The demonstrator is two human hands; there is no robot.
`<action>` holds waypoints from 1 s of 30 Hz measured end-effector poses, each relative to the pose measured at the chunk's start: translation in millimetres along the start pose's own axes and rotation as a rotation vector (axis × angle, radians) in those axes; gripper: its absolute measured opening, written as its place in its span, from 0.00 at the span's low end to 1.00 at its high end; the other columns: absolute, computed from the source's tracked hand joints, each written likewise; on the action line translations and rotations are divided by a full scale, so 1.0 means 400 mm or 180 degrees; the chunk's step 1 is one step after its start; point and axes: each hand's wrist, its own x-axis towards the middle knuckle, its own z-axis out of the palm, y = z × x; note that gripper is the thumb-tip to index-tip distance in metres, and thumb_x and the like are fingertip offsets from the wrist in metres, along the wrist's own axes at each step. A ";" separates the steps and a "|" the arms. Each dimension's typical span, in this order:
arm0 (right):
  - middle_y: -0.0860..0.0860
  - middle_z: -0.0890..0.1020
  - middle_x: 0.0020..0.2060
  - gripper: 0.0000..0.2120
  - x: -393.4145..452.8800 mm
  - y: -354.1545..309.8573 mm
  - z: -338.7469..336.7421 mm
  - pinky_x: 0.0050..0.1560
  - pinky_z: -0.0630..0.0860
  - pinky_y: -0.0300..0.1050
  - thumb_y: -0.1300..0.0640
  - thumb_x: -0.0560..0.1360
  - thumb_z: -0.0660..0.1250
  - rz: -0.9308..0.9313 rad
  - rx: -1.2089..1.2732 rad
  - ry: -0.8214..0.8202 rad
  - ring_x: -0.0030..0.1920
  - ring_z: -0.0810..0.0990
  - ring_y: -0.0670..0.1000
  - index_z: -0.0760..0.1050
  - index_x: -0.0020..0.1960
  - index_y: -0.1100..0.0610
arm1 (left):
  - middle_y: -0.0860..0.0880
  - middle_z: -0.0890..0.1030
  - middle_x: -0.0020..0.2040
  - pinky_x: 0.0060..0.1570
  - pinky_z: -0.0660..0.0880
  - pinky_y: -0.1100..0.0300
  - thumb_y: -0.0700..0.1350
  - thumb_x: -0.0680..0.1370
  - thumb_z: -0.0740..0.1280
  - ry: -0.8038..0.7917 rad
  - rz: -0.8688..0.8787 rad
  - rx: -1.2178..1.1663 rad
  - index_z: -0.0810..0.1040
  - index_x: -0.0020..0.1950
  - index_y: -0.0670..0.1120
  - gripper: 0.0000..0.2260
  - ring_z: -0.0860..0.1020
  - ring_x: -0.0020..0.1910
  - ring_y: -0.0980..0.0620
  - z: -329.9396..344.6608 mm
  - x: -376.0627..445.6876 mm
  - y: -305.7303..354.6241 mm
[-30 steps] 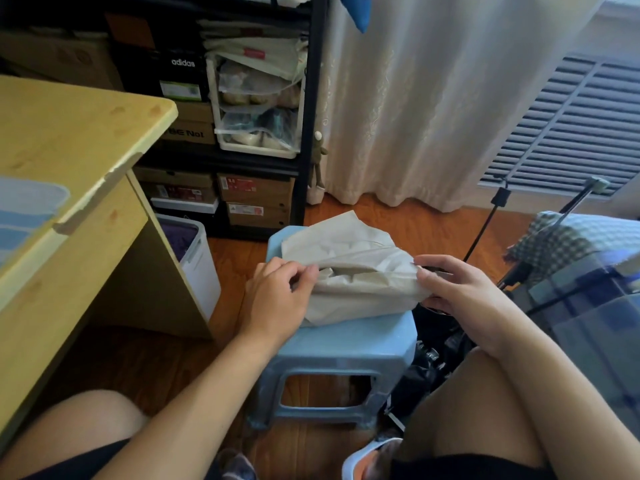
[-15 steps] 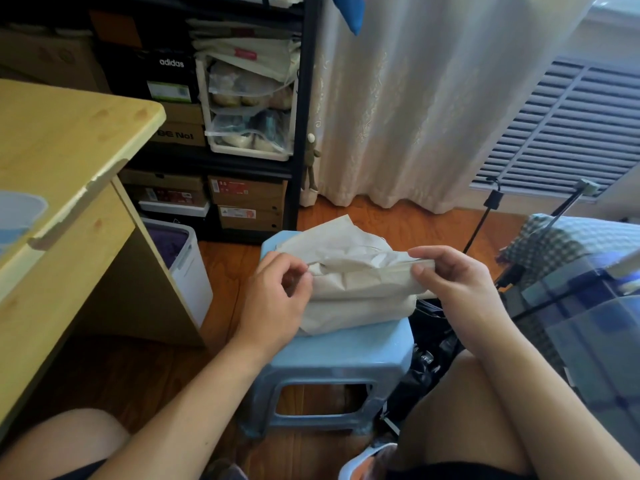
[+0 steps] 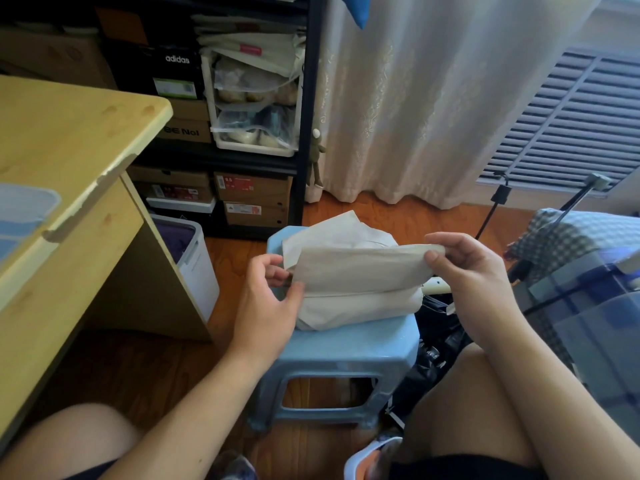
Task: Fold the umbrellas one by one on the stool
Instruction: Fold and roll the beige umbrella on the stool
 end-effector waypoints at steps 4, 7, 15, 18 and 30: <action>0.62 0.84 0.46 0.09 -0.001 0.000 -0.004 0.56 0.78 0.49 0.65 0.79 0.71 -0.0009 -0.0036 0.0001 0.46 0.81 0.50 0.84 0.54 0.53 | 0.57 0.80 0.48 0.45 0.72 0.78 0.42 0.79 0.72 -0.0029 0.0221 -0.0043 0.72 0.63 0.52 0.16 0.77 0.51 0.67 0.003 -0.011 0.004; 0.59 0.84 0.44 0.09 -0.001 0.001 -0.003 0.56 0.78 0.50 0.65 0.79 0.71 -0.0022 0.0001 -0.0019 0.46 0.81 0.50 0.84 0.53 0.53 | 0.58 0.80 0.53 0.48 0.73 0.77 0.42 0.78 0.73 -0.0071 0.0228 -0.0135 0.72 0.65 0.53 0.18 0.78 0.54 0.66 0.002 -0.007 0.000; 0.62 0.84 0.47 0.09 0.000 0.003 -0.009 0.61 0.78 0.59 0.64 0.79 0.71 -0.0062 0.0014 0.0046 0.47 0.82 0.55 0.84 0.52 0.52 | 0.52 0.79 0.55 0.46 0.79 0.69 0.41 0.76 0.75 -0.0441 -0.0210 -0.0374 0.68 0.69 0.56 0.26 0.82 0.54 0.57 -0.014 0.014 -0.005; 0.58 0.83 0.44 0.09 0.004 0.006 -0.009 0.60 0.78 0.60 0.65 0.79 0.70 -0.0055 0.0054 0.0031 0.47 0.81 0.55 0.84 0.52 0.53 | 0.52 0.78 0.61 0.55 0.81 0.60 0.34 0.76 0.74 -0.0666 -0.0114 -0.0787 0.67 0.74 0.53 0.31 0.81 0.59 0.60 -0.012 0.008 0.002; 0.54 0.81 0.41 0.08 0.013 0.020 -0.020 0.52 0.78 0.49 0.65 0.79 0.70 -0.0230 0.0172 0.0051 0.44 0.79 0.53 0.84 0.52 0.54 | 0.51 0.80 0.58 0.58 0.80 0.60 0.30 0.77 0.70 -0.0234 0.1009 -0.0997 0.73 0.68 0.49 0.23 0.84 0.55 0.48 -0.047 -0.028 0.061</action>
